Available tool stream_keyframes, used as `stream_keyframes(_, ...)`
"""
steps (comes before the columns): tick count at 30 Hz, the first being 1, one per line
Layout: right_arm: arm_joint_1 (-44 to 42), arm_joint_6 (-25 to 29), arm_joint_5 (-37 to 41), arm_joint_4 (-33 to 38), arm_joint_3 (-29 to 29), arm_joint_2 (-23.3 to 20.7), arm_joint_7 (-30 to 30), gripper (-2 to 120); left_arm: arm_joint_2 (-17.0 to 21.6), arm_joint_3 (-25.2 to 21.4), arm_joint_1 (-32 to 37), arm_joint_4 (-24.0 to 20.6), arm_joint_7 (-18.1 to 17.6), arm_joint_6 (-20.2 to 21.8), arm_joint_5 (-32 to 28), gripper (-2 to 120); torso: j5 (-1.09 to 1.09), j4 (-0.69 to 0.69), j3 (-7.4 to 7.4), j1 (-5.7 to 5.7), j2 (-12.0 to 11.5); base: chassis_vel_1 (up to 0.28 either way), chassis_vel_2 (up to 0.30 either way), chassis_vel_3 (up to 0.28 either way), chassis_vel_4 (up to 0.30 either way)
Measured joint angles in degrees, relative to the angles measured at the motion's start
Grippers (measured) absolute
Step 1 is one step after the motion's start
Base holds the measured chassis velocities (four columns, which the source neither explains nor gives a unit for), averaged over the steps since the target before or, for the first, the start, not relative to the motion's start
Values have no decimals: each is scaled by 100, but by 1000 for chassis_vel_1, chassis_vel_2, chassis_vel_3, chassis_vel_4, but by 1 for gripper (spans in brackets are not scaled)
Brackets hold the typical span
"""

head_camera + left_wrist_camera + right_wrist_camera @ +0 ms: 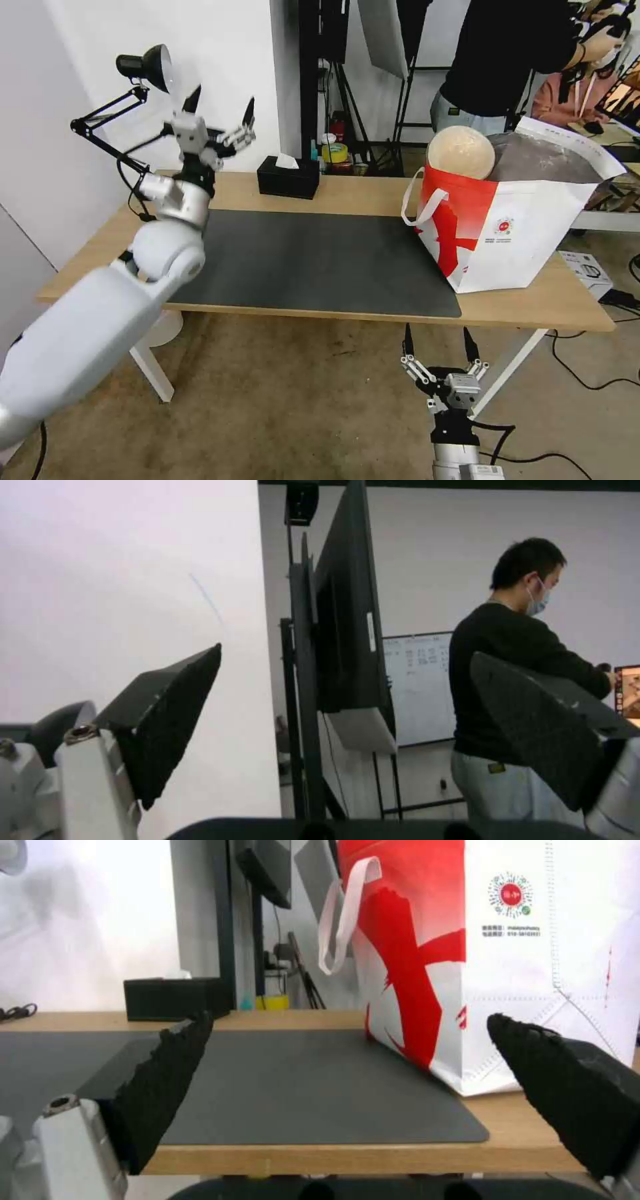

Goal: Pick up the trash from the table and place it into the takeout bag.

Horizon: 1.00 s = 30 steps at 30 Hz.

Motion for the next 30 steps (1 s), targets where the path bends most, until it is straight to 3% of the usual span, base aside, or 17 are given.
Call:
stream_keyframes(6, 1, 0, 0, 0, 0, -1, 0, 100, 135, -617, 1164, -624, -164, 11, 208, 100, 0, 3, 0, -1, 0, 0, 0, 0, 0)
stream_keyframes(13, 0, 0, 0, 0, 0, -1, 0, 100, -42, -833, 2334, -1134, -344, 8, 546, 100, 2, -1, 0, 0, 0, 0, 0, 0, 0)
stream_keyframes(23, 0, 0, 0, 0, 0, -1, 0, 100, -483, -865, 3536, -1463, -519, -4, 878, 100, 2, 0, 0, 0, 0, 0, 0, 0, 0)
stream_keyframes(30, 0, 0, 0, 0, 0, -1, 0, 100, -720, -874, 4136, -1453, -408, -206, 1165, 100, 1, 1, 0, 0, 0, 0, 0, 0, 0)
